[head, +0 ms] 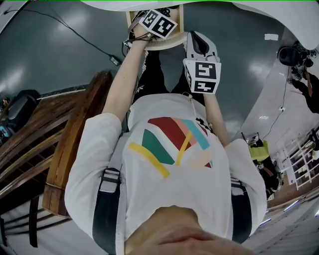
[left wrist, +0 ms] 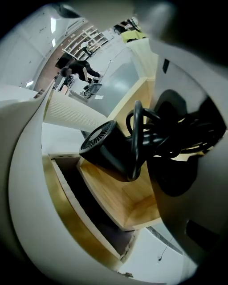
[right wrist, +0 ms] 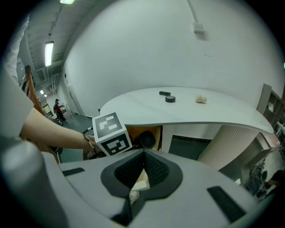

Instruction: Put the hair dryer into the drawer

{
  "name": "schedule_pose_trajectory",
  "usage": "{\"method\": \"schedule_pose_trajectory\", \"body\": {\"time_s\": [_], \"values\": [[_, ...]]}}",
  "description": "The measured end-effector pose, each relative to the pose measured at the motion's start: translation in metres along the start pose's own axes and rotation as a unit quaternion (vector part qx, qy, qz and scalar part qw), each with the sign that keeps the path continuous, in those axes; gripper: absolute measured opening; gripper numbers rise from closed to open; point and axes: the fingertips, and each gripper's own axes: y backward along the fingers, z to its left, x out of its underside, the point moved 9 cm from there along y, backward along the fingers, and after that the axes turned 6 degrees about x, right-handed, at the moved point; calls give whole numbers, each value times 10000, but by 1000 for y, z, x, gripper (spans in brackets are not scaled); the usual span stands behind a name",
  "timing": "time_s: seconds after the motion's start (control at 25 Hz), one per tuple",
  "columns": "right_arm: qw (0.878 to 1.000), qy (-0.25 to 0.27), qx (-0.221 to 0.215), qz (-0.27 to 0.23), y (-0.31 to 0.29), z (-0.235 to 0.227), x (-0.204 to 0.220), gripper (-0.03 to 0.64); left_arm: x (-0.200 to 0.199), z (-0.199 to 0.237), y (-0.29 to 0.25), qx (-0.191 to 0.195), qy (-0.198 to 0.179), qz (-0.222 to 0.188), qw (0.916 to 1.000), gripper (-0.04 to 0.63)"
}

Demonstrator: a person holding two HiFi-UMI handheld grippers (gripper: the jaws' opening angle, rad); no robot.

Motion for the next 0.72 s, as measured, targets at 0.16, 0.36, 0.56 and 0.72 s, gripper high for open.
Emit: {"method": "schedule_pose_trajectory", "body": {"time_s": [0.16, 0.36, 0.56, 0.72], "values": [[10000, 59, 32, 4, 2, 5, 1, 11, 4, 5, 0, -382, -215, 214, 9988, 189], [10000, 25, 59, 40, 0, 1, 4, 11, 2, 10, -4, -783, 119, 70, 9968, 193], [9999, 21, 86, 95, -1, 0, 8, 11, 4, 6, -22, -991, -56, 489, 9939, 199], [9999, 19, 67, 94, 1, 2, 7, 11, 13, 5, -47, -732, -8, 1123, 9910, 198]]}}
